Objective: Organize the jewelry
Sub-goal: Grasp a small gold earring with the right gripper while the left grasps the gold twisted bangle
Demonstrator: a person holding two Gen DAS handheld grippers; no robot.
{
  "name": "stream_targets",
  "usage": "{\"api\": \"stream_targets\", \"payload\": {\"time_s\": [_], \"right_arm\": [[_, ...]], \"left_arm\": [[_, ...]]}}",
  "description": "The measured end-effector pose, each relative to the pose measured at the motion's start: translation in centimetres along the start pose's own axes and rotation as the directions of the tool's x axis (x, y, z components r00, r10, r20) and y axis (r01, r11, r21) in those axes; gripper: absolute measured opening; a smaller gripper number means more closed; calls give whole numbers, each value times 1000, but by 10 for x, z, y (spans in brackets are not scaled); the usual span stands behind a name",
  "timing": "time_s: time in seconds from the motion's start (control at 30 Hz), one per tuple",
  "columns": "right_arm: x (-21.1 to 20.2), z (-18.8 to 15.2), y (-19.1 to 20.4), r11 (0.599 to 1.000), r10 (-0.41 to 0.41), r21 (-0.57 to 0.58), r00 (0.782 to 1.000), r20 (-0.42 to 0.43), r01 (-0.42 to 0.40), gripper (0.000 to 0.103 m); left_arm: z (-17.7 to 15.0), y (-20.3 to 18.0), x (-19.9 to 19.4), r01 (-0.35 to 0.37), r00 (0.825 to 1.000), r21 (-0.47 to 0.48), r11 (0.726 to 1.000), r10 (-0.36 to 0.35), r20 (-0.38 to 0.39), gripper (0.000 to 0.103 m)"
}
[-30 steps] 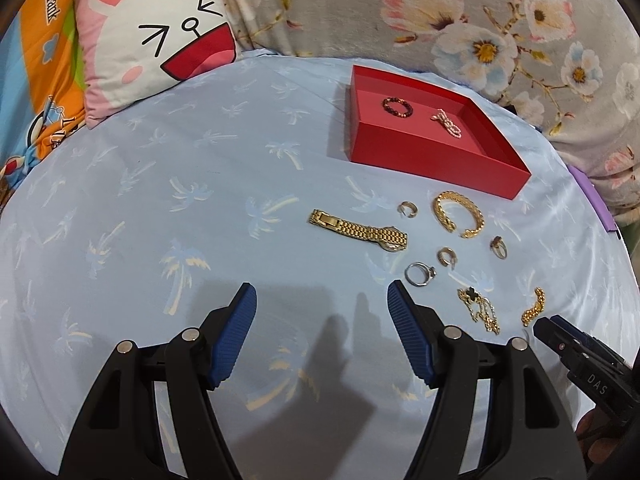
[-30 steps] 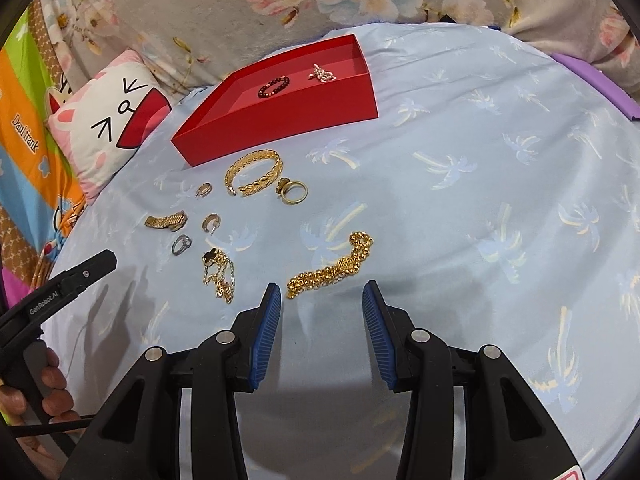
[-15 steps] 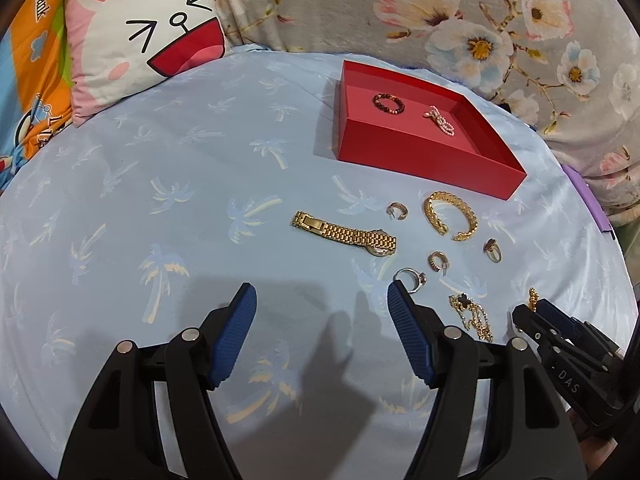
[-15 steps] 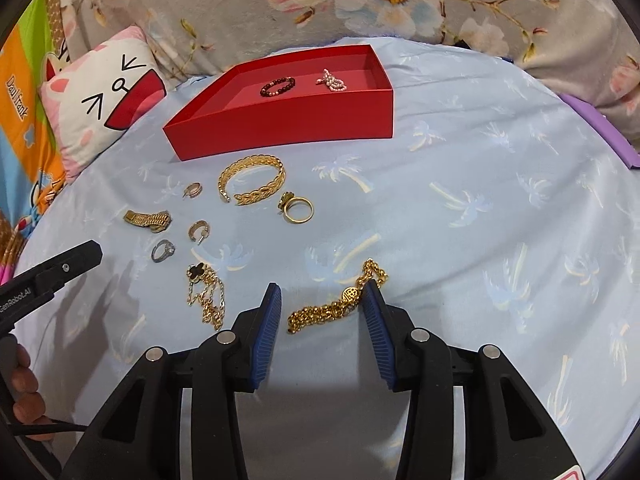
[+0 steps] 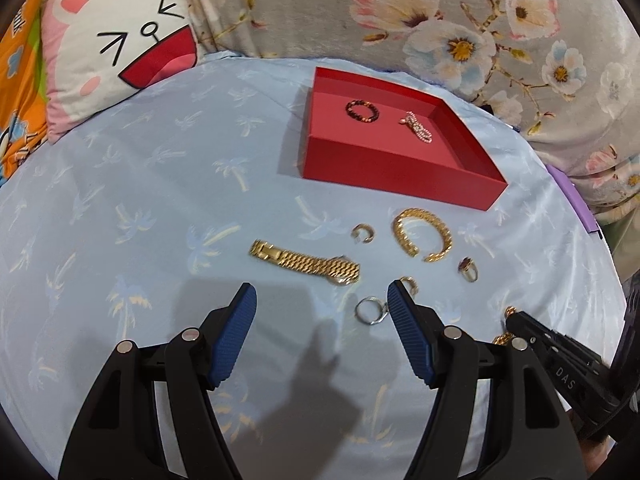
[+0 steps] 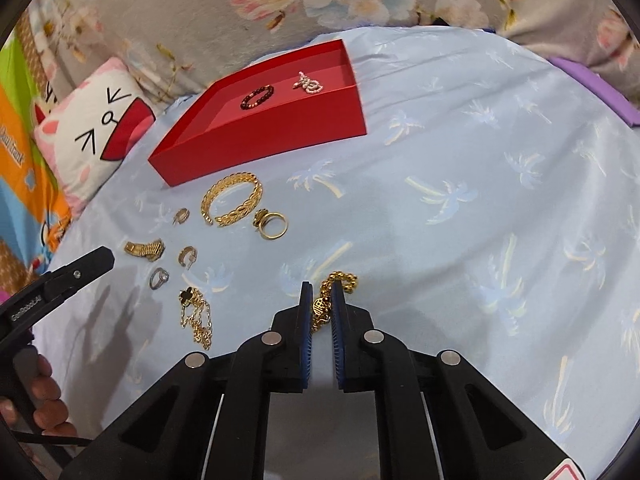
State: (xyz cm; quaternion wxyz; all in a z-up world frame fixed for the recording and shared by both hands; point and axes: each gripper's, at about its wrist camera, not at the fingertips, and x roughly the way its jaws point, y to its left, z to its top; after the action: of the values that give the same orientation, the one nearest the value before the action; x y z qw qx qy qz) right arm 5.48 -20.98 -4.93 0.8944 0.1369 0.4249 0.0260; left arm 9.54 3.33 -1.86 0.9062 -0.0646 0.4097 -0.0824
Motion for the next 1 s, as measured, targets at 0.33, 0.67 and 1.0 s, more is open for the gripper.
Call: {"api": "stream_targets", "payload": {"time_s": [0.33,0.67,1.0], "right_arm": [[-22,4,-5,1000,1,3,999,37,-1,4],[-37,7,-9,1000,16,6,998,63,-17,4],[-38,6,-10,1000,23,12,998,65,-24,4]], "left_arm": [[30,-32,33,34,999,39,999,-34,-7,66],[49,-67,76,46,998,135,990,-41,-37,56],[47,-73,102,60,994,170,984,-44,-98,13]]}}
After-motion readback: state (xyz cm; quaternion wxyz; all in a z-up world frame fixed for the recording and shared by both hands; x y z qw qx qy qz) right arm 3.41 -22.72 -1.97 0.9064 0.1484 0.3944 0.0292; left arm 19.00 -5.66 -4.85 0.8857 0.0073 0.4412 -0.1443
